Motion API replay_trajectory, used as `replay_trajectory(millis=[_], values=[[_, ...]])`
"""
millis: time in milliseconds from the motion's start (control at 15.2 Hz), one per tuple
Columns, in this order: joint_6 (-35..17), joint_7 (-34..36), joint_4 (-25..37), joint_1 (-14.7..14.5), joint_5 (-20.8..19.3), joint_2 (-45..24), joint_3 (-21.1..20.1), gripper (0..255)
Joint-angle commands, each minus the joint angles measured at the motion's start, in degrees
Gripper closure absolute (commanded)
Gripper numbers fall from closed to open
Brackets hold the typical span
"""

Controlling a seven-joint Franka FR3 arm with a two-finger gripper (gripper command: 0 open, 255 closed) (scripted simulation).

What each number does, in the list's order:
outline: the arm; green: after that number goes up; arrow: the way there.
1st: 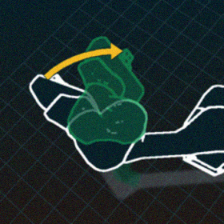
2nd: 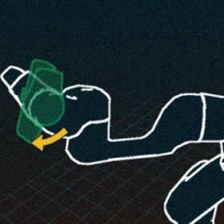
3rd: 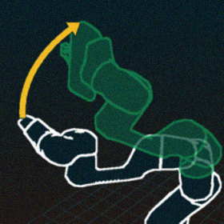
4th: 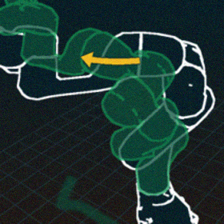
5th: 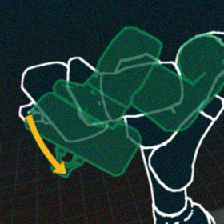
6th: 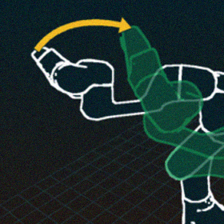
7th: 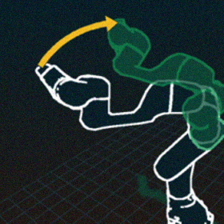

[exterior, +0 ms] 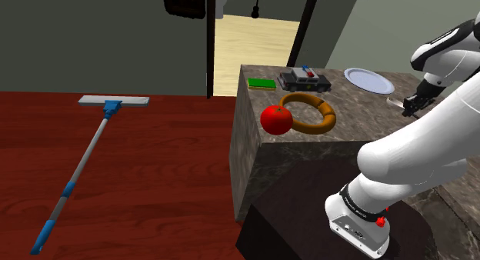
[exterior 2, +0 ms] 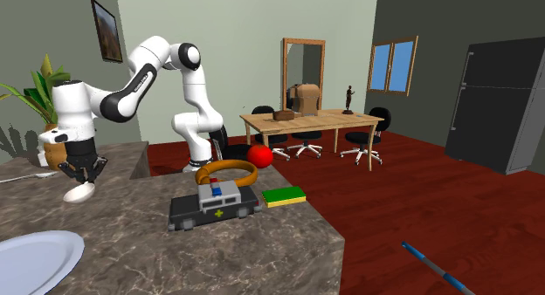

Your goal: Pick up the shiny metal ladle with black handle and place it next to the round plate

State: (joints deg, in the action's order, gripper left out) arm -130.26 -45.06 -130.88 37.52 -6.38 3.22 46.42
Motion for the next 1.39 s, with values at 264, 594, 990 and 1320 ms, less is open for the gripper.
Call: replay_trajectory(millis=[264,594,990,1320], values=[[-2.3,-0.9,-1.1,-0.1,1.4,-1.6,0.2,255],[-2.3,-0.9,-1.1,-0.1,1.4,-1.6,0.2,0],[-0.3,0.2,-0.3,-0.1,-0.1,0.1,0.0,0],[5.4,2.6,2.2,0.0,-3.2,4.2,-1.1,0]])
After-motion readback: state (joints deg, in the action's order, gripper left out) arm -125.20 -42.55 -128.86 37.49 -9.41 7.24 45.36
